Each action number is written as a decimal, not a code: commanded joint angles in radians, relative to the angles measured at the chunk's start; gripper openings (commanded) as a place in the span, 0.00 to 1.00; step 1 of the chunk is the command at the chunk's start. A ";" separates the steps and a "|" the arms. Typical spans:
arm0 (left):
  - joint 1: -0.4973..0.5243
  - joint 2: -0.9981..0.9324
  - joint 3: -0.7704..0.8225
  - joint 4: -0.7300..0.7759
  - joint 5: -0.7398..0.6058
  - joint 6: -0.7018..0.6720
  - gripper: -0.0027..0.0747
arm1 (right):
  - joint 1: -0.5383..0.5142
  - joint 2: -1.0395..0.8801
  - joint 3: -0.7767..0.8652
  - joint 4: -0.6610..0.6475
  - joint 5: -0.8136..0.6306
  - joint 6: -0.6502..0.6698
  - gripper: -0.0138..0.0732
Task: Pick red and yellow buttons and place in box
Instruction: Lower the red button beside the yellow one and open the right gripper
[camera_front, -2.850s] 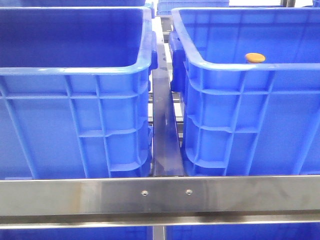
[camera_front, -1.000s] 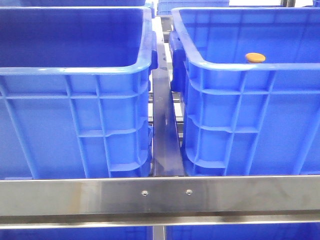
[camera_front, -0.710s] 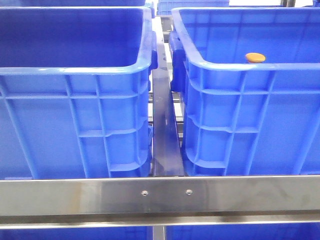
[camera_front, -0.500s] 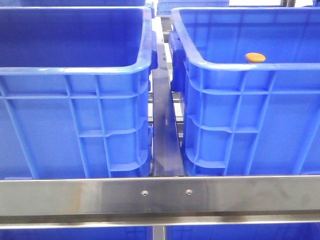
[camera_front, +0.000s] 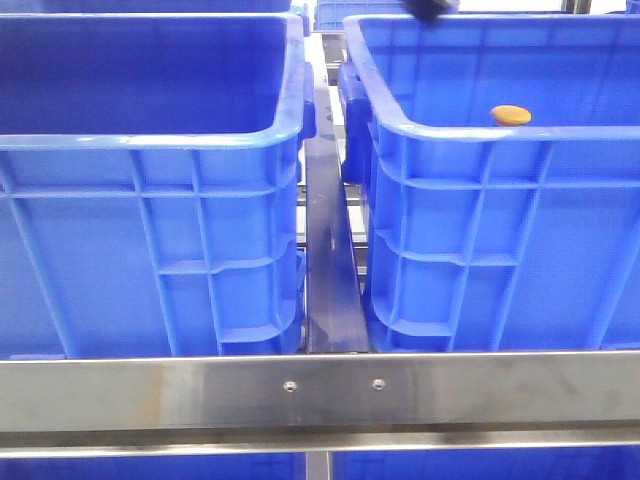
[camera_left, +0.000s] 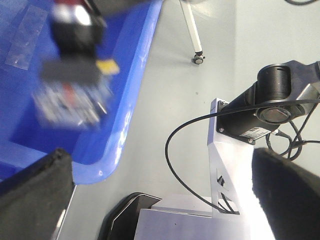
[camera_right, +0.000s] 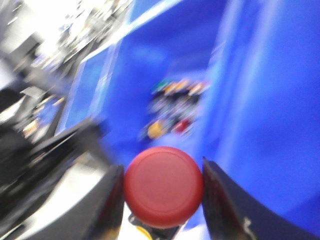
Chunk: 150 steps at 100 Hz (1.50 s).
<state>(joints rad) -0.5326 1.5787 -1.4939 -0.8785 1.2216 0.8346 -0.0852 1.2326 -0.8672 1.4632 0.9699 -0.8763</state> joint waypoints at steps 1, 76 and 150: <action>-0.004 -0.038 -0.032 -0.065 -0.004 0.000 0.91 | -0.041 -0.022 -0.044 0.037 -0.039 -0.065 0.44; -0.004 -0.038 -0.032 -0.065 -0.004 0.000 0.91 | -0.081 0.170 -0.198 -0.337 -0.788 -0.202 0.44; -0.004 -0.038 -0.032 -0.065 -0.018 0.000 0.91 | -0.079 0.585 -0.458 -0.338 -0.782 -0.210 0.44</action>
<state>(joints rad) -0.5326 1.5787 -1.4939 -0.8785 1.2178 0.8346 -0.1580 1.8556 -1.2861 1.1124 0.2153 -1.0763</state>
